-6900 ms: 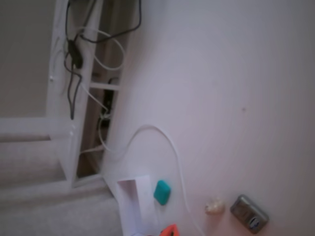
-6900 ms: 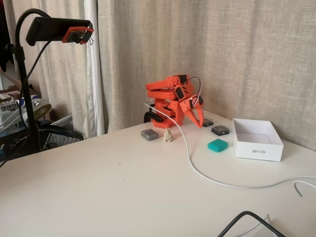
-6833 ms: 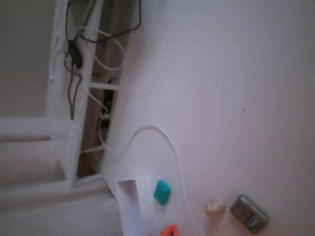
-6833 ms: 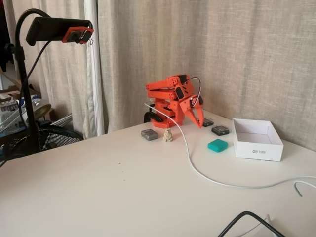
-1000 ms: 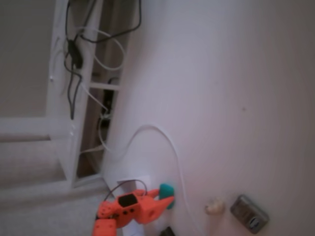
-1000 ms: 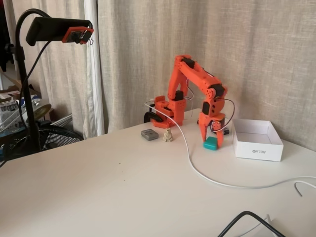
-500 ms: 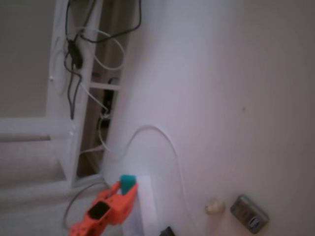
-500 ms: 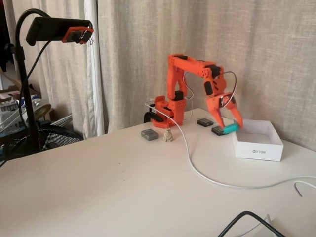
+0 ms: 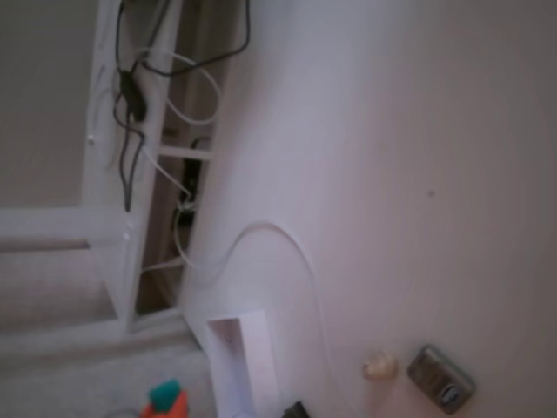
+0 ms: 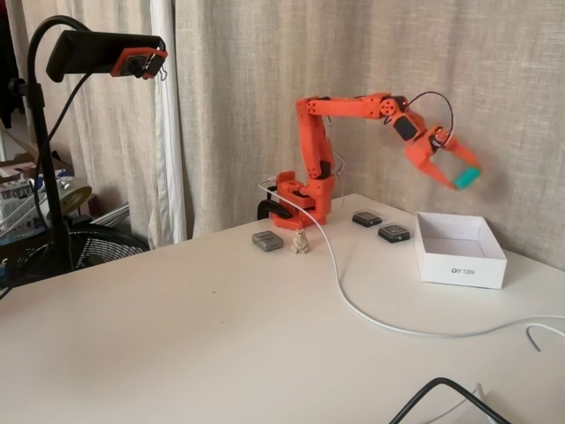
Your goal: Grasp the green cube and put it in the bin.
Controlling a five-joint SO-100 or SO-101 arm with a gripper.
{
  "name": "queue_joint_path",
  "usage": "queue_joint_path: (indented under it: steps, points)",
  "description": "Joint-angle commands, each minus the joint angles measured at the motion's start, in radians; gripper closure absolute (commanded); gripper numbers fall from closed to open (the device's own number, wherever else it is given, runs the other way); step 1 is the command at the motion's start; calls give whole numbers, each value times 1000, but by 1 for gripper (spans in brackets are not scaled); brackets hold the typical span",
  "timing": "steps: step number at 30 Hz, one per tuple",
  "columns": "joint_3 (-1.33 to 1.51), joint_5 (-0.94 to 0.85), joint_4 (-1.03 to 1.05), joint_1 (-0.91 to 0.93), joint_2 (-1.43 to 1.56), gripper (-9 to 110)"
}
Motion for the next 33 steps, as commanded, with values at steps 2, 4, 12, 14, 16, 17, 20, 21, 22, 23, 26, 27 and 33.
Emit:
queue_joint_path:
  steps: [2, 4, 12, 14, 16, 17, 20, 21, 22, 23, 26, 27, 33]
  points:
    - [9, -6, 5, -52, 41, 110]
    - [9, -5, 25, -52, 34, 110]
    - [25, -6, 67, 6, -80, 110]
    - [40, -5, 67, 21, -107, 110]
    - [49, -5, 71, 34, -135, 110]
    - [49, -5, 77, 40, -150, 110]
    - [49, -6, 84, 61, -207, 110]
    - [49, -6, 84, 71, -221, 110]
    - [49, -6, 84, 78, -230, 110]
    - [49, -6, 83, 86, -232, 110]
    - [49, -6, 64, 98, -227, 110]
    - [49, -6, 54, 101, -229, 109]
    - [61, -8, 2, 106, -247, 99]
